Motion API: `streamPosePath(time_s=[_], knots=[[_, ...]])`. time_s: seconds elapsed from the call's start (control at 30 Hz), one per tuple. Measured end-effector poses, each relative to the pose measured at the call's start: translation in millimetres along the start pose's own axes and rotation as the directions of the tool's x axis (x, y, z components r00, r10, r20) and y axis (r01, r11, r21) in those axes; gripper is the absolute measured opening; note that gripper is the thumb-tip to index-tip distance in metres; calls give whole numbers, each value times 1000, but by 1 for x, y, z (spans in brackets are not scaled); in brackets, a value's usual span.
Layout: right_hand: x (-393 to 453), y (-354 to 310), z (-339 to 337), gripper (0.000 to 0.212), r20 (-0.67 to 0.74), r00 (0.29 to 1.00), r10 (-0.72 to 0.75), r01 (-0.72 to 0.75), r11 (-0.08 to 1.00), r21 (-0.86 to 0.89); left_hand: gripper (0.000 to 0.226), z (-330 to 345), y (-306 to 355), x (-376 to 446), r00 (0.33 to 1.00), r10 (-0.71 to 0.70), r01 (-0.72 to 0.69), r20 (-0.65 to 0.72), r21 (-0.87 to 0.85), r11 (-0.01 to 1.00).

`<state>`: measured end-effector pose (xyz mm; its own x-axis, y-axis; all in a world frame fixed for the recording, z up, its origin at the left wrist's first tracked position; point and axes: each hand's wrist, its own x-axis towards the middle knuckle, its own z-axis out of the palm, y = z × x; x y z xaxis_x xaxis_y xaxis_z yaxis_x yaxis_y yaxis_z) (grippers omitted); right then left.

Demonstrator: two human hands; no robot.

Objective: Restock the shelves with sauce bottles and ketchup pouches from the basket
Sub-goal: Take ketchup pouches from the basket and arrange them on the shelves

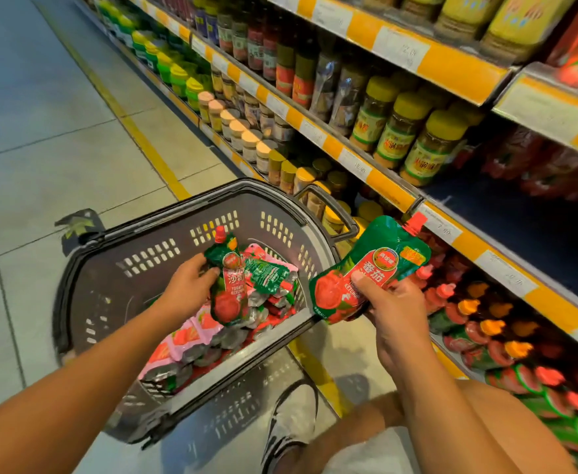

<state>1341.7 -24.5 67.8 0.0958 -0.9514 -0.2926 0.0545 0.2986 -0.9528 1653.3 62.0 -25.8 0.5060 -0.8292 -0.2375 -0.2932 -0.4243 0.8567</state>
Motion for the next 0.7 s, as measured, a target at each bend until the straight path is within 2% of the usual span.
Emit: streamPosePath(time_s=[0.1, 0.2, 0.33, 0.4, 0.47, 0.57, 0.7], knots=[[-9, -3, -6, 16, 7, 1000, -16, 16, 1000, 1, 15, 5, 25, -17, 995, -93, 96, 26, -282, 955], [-19, -6, -15, 16, 1, 1000, -24, 24, 1000, 18, 20, 18, 60, -34, 987, -147, 159, 63, -460, 874], [-31, -11, -33, 23, -53, 998, -23, 26, 999, 42, 20, 40, 109, -66, 954, -164, 286, 252, -592, 754], [-38, -14, -48, 24, -82, 997, -14, 18, 998, 52, 29, 51, 132, -85, 916, -133, 356, 378, -614, 704], [-47, -20, -69, 24, -114, 993, -10, 17, 998, 63, 35, 64, 151, -103, 889, -57, 337, 454, -565, 753], [-58, -35, -115, 18, -201, 979, -38, 53, 996, 67, 51, 86, 173, -125, 868, 13, 272, 497, -497, 824], [-79, -59, -190, 15, -324, 945, -50, 87, 991, 101, 47, 116, 203, -150, 840, 89, 195, 536, -450, 872]])
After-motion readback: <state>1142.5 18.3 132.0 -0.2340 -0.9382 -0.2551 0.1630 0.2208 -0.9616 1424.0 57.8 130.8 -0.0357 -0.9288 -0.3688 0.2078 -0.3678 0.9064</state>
